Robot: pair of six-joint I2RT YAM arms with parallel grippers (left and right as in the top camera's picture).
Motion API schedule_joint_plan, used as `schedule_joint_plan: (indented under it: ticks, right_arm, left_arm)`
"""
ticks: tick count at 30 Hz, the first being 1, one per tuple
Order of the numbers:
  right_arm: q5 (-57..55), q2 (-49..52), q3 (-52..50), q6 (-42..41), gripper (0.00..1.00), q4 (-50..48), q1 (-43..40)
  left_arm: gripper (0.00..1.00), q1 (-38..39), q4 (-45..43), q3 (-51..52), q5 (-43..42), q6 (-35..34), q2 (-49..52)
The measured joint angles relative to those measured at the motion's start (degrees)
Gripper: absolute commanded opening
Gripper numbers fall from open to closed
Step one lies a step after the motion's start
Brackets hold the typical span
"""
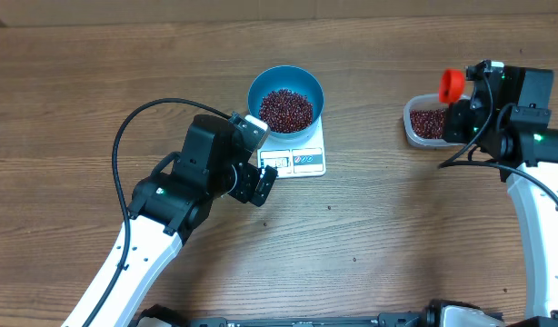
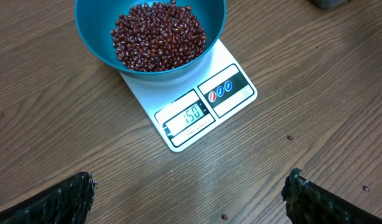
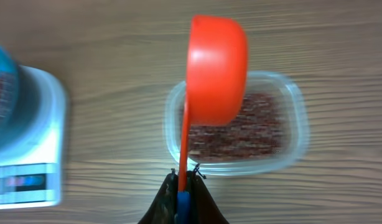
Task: Scoop item into bowl and weigh 150g on scale
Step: 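Carry the red scoop with the right gripper back to the tub, then lower the red scoop into the tub and open the right gripper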
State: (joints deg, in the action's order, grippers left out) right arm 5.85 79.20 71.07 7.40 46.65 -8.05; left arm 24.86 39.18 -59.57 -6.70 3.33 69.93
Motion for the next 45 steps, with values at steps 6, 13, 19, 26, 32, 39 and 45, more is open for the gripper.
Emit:
schedule_joint_plan:
  ticks: [6,13,19,26,32,39,45]
  right_arm:
    - [-9.9,0.0,0.0,6.9,0.04,0.9,0.0]
    - [-14.1,0.0,0.0,10.7,0.04,2.2,1.0]
    - [-14.8,0.2,0.0,8.9,0.04,1.9,1.1]
    - [-3.9,8.9,0.0,-8.0,0.04,0.2,-0.3]
    - [1.2,15.4,0.0,-20.2,0.09,-2.6,-0.6]
    - [2.3,16.2,0.0,-24.4,0.57,-2.1,-0.6]
    - [0.5,16.2,0.0,-24.7,0.91,0.8,-0.6]
  left_arm:
    - [1.0,0.0,0.0,0.0,0.0,0.0,0.0]
    - [1.0,0.0,0.0,0.0,0.0,0.0,0.0]
    - [1.0,0.0,0.0,0.0,0.0,0.0,0.0]
    - [1.0,0.0,0.0,0.0,0.0,0.0,0.0]
    - [0.99,0.0,0.0,0.0,0.0,0.0,0.0]
    - [1.0,0.0,0.0,0.0,0.0,0.0,0.0]
    - [1.0,0.0,0.0,0.0,0.0,0.0,0.0]
